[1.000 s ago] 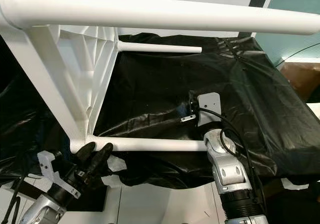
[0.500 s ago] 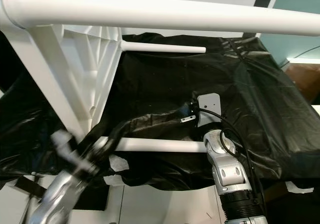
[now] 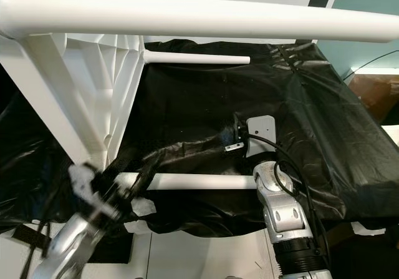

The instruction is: Building children table

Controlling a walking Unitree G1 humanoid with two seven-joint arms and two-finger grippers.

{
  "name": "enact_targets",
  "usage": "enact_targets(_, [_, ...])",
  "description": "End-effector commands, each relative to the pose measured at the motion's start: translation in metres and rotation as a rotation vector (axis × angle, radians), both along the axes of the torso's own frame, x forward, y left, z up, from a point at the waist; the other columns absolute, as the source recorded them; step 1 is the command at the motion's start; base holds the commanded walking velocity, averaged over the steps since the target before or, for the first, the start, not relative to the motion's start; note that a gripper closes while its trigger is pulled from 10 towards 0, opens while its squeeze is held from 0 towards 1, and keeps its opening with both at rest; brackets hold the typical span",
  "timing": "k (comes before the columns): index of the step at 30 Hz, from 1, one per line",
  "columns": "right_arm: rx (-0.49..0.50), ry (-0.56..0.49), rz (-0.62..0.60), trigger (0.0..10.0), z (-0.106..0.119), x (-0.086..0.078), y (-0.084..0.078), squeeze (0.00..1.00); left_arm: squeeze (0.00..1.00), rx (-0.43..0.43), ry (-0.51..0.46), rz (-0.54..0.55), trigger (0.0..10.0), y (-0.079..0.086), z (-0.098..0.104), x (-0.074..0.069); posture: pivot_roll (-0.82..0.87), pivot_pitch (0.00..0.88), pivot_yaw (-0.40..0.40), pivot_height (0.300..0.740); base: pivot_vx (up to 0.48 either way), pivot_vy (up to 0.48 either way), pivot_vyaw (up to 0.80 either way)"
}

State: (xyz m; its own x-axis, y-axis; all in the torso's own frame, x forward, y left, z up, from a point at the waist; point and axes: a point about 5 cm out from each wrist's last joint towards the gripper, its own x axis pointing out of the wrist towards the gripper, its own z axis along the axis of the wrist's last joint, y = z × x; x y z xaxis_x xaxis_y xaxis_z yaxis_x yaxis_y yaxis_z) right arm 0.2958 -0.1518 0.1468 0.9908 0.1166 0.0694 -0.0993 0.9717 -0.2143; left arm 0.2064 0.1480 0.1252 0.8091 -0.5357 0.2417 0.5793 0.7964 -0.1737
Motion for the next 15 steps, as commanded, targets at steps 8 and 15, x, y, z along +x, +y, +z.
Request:
enact_targets(8, [0.001, 0.023, 0.019, 10.0, -0.004, 0.0, 0.004, 0.0, 0.0, 0.065, -0.02, -0.089, 10.0, 0.016, -0.002, -0.04, 0.01, 0.056, -0.009, 0.74, 0.0, 0.0, 0.0])
enact_targets(15, [0.01, 0.031, 0.067, 10.0, -0.005, 0.005, 0.016, 0.0, 0.0, 0.146, -0.044, 0.121, 10.0, 0.036, -0.003, -0.044, 0.06, 0.053, -0.025, 0.74, 0.0, 0.0, 0.0])
